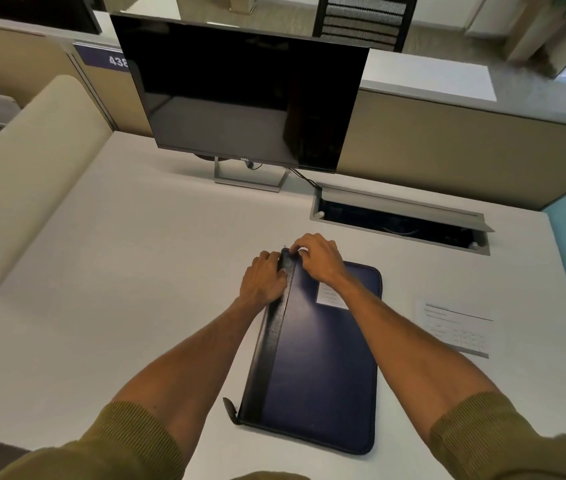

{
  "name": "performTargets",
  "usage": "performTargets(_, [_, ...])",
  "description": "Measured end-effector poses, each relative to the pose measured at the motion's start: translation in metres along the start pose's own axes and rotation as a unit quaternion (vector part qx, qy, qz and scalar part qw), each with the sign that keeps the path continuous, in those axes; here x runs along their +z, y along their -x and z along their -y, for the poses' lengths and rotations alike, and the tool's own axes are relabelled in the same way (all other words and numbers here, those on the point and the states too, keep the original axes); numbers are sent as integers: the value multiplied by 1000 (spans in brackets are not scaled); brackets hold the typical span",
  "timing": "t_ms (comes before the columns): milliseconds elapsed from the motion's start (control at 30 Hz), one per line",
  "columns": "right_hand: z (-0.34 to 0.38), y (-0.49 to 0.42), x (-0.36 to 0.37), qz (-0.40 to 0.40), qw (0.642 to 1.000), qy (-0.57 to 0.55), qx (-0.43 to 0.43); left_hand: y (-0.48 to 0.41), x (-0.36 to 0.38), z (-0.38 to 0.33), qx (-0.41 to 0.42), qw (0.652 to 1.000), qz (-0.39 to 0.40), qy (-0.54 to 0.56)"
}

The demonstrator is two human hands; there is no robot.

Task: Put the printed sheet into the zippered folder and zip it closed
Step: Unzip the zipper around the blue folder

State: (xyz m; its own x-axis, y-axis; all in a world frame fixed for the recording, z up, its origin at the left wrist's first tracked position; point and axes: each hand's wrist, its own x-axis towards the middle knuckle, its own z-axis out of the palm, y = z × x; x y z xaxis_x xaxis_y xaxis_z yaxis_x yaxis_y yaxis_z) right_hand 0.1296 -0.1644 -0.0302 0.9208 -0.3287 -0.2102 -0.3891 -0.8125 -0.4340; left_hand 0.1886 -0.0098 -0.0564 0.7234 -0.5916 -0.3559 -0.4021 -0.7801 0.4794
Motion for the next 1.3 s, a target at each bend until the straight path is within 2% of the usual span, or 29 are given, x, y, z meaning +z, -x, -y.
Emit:
performTargets(200, [-3,-36,1,19,1000,7,-10,-23,5,-1,1,1000,-13,20])
performTargets(400, [-10,-63,-2,117,992,29,-43,-37,8,-1,-14,996,-37,81])
performTargets(500, [-12,-73,-2,138,988,32,-56,-41,10,-2,-22,994,-47,96])
performTargets(833, [-21,-78,-4,133,980,84,-120,-44,14,-4,-19,995,-51,87])
performTargets(1033, [-24,-70,-4,129,976,100,-144,-55,11,-6,-34,999,-3,37])
performTargets(1300, [-40,-58,-6,123,973,121,-153,-57,11,-6,-48,996,-4,73])
